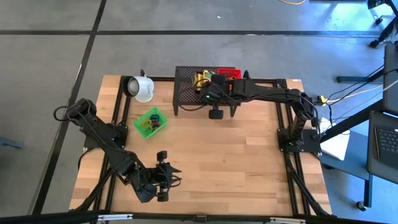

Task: Pick & Place Office Desk Supplies
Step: Put the black bin on the shelf

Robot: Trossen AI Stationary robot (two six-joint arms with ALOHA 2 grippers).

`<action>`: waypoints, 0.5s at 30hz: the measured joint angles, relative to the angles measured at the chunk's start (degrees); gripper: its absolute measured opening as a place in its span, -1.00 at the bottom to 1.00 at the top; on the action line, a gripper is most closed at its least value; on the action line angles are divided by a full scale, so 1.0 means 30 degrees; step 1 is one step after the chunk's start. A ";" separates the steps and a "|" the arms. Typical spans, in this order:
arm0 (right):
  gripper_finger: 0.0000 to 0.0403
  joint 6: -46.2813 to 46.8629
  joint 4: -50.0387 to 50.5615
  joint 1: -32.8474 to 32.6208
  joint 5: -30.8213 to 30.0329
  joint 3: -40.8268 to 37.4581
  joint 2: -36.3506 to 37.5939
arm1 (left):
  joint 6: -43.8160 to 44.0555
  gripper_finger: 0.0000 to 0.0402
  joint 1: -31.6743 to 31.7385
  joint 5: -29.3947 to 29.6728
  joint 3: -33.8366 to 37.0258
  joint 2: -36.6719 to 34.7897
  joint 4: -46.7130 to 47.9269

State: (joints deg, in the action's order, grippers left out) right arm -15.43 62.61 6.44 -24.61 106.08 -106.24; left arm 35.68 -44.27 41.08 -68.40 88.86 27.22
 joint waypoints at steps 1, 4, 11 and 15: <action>-0.95 0.0003 0.0006 -0.0005 0.0052 0.0000 0.0000 | 0.0007 -0.43 0.0000 0.0000 0.0000 0.0000 0.0000; -0.95 0.0055 0.0013 -0.0015 0.0060 0.0000 -0.0015 | 0.0007 -0.43 0.0000 0.0000 0.0000 0.0000 0.0000; -0.87 0.0326 0.0019 0.0000 0.0219 0.0000 -0.0015 | 0.0015 -0.43 0.0000 -0.0016 0.0000 0.0000 0.0000; -0.82 0.0495 0.0006 0.0000 0.0878 0.0000 -0.0015 | 0.0022 -0.43 0.0000 -0.0027 0.0000 0.0000 0.0000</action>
State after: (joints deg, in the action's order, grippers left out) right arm -13.94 62.63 6.44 -21.97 106.08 -106.28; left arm 35.75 -44.27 41.00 -68.40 88.86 27.22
